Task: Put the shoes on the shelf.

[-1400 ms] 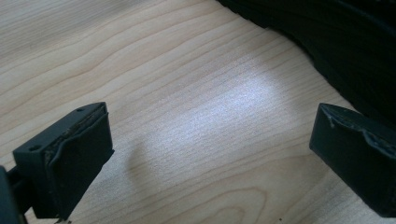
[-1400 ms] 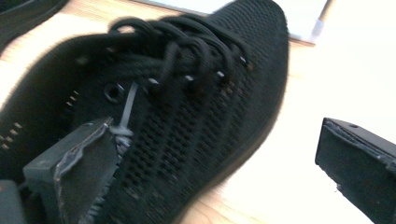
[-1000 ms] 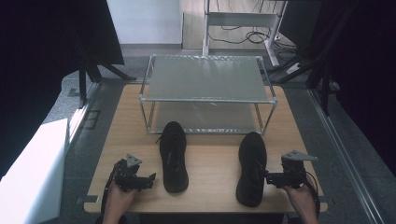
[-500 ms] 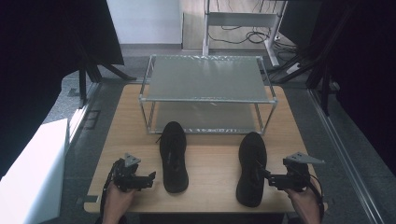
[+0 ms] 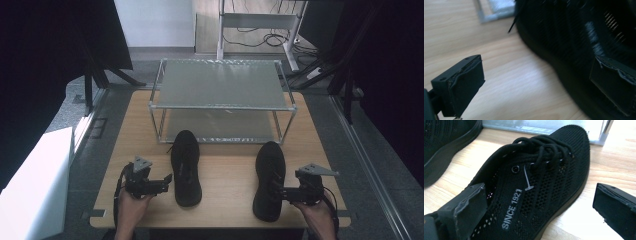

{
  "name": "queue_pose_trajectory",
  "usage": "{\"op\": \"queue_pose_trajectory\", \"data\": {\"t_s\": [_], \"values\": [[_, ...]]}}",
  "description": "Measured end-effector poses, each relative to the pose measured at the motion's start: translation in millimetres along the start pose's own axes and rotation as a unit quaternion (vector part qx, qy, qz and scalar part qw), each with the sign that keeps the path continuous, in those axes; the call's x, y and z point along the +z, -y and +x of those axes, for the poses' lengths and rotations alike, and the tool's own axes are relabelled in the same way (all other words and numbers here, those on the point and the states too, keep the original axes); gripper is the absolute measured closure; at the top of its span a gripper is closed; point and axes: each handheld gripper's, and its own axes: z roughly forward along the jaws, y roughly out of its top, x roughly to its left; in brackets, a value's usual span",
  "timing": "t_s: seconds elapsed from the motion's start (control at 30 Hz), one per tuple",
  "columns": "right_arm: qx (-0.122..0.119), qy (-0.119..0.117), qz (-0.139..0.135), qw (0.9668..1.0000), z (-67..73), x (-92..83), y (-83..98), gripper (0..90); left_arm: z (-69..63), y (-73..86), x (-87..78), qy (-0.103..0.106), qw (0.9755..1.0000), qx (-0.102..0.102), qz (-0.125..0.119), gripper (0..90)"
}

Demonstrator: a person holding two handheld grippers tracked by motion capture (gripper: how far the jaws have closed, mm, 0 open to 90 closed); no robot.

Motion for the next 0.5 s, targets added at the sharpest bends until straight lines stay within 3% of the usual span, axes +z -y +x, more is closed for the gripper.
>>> {"op": "queue_pose_trajectory", "data": {"t_s": [0.2, 0.4, 0.5], "values": [[0.012, -0.004, 0.002, 0.9999, -2.7, 13.1, 2.0, 0.0, -11.6, -12.9, 20.2, 0.008, 0.9998, 0.013, 0.015, 0.0], [0.018, 0.0, 0.015, 0.9997, -2.6, 28.8, 2.8, 0.0, -16.2, -21.8, 32.1, 0.026, 0.9996, 0.003, 0.012, 0.0], [0.014, 0.014, 0.02, 0.9996, -2.6, 37.5, 3.4, 0.0, -17.3, -25.1, 38.1, 0.028, 0.9995, 0.001, 0.012, 0.0]]}}
